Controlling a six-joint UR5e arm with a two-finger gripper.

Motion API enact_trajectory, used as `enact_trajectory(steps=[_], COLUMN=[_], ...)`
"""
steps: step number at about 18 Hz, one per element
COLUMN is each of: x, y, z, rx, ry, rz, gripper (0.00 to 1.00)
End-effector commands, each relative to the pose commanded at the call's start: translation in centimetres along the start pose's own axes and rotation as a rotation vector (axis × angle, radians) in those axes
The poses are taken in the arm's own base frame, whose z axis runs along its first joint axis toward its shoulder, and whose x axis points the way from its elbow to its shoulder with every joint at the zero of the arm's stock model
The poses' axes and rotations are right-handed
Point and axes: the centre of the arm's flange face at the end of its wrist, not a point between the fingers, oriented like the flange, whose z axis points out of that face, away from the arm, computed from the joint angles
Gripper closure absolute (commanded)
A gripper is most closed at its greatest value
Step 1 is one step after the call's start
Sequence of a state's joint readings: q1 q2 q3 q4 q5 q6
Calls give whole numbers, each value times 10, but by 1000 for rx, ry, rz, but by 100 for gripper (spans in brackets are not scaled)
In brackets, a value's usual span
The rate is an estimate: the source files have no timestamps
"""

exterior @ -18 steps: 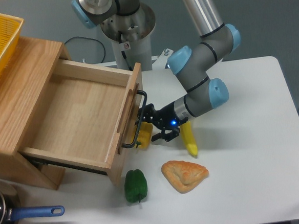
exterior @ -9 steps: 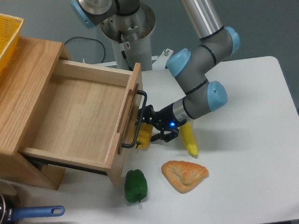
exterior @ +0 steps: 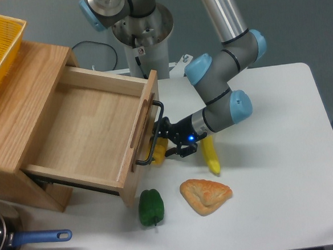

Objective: Pick up the yellow pepper
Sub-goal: 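Close the gripper on the yellow pepper, then lift the yellow pepper and carry it away from the drawer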

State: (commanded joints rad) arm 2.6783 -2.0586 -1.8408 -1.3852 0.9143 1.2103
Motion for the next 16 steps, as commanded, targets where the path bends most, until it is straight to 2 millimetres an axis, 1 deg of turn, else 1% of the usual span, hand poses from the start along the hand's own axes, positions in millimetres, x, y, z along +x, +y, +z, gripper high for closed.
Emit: enact_trajectory(steps=[8,12,14,16], x=[0,-1,-4,-9], y=[0,-1,0,4], z=[-2,-5,-11,-23], rx=[0,4,12,30], ry=[-3,-8,-15,-29], rz=[5,8,5,-1], gripper=[42,43,43,43])
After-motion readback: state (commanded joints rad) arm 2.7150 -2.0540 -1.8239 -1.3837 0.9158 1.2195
